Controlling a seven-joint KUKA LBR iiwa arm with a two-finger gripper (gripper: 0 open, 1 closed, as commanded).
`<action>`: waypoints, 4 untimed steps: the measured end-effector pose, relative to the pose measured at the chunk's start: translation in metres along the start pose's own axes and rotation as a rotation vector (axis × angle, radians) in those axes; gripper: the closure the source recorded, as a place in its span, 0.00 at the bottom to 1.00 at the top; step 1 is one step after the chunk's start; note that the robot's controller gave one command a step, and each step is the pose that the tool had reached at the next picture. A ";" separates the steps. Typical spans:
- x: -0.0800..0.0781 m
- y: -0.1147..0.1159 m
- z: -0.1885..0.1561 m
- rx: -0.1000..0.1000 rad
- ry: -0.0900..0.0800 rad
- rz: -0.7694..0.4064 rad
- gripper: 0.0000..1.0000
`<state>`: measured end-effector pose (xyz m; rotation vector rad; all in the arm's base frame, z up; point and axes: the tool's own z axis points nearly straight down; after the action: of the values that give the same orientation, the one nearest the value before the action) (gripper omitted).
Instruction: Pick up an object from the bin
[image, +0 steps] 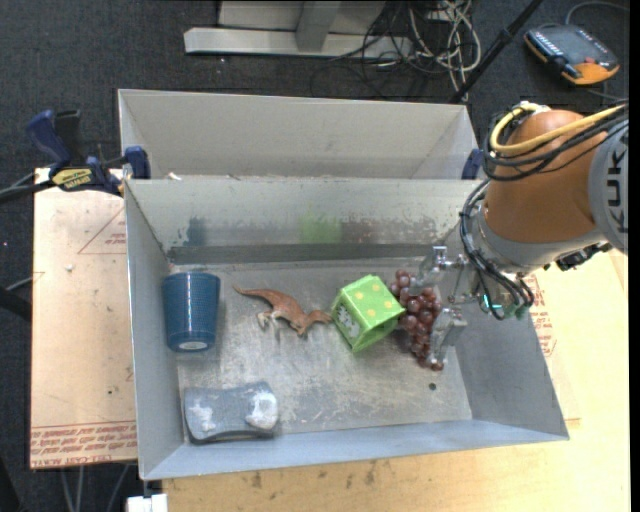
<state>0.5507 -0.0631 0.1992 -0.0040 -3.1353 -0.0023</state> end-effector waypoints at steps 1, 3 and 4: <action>-0.002 0.000 -0.004 0.001 -0.008 -0.003 0.00; -0.022 -0.089 0.087 0.003 -0.006 -0.018 0.00; -0.028 -0.064 0.062 0.001 -0.009 0.074 0.00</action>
Offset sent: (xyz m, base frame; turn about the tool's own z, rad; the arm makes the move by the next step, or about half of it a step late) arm 0.0197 -0.0679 -0.0646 -0.0277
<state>0.5782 -0.1273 0.1369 -0.1209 -3.1422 -0.0007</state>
